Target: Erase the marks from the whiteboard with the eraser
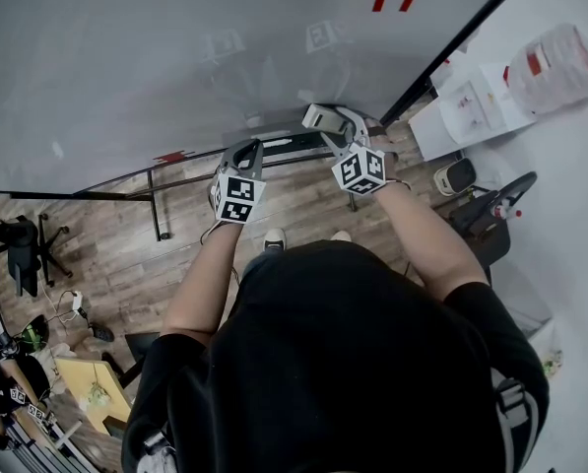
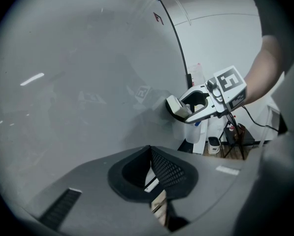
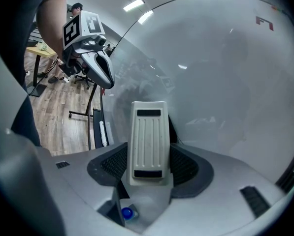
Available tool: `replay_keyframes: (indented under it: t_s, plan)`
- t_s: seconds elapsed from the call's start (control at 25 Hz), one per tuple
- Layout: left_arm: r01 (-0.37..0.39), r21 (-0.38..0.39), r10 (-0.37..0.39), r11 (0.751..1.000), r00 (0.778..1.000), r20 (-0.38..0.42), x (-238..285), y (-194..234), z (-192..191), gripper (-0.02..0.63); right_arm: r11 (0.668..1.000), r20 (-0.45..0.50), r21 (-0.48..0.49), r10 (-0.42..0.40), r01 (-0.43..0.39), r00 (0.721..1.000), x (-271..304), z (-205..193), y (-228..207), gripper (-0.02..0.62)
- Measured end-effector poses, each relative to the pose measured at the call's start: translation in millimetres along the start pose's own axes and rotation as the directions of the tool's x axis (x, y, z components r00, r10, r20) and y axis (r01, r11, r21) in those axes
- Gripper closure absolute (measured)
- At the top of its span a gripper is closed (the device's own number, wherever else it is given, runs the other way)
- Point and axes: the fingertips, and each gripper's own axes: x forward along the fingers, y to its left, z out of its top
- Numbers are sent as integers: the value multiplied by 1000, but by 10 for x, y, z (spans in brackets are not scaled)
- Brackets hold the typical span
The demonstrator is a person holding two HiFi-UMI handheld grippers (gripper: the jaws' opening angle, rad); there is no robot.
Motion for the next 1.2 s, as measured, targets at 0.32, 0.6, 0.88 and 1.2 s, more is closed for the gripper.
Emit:
replay_keyframes:
  t_s: [0.32, 0.6, 0.88, 1.2]
  plan:
    - [27, 13, -26, 1000, 1000, -4, 0, -37, -13, 595, 1000, -1, 29, -8, 8, 1000, -60, 39, 35, 345]
    - [50, 32, -50, 998, 999, 8, 10, -75, 25, 595, 997, -7, 64, -40, 40, 999, -235, 28, 10, 345]
    - [84, 57, -85, 995, 996, 18, 19, -163, 80, 594, 988, -47, 119, -94, 99, 994, -474, -105, -101, 345]
    - [112, 85, -114, 990, 993, 10, -15, -198, 52, 594, 968, -107, 183, -156, 173, 982, -811, -347, -210, 345]
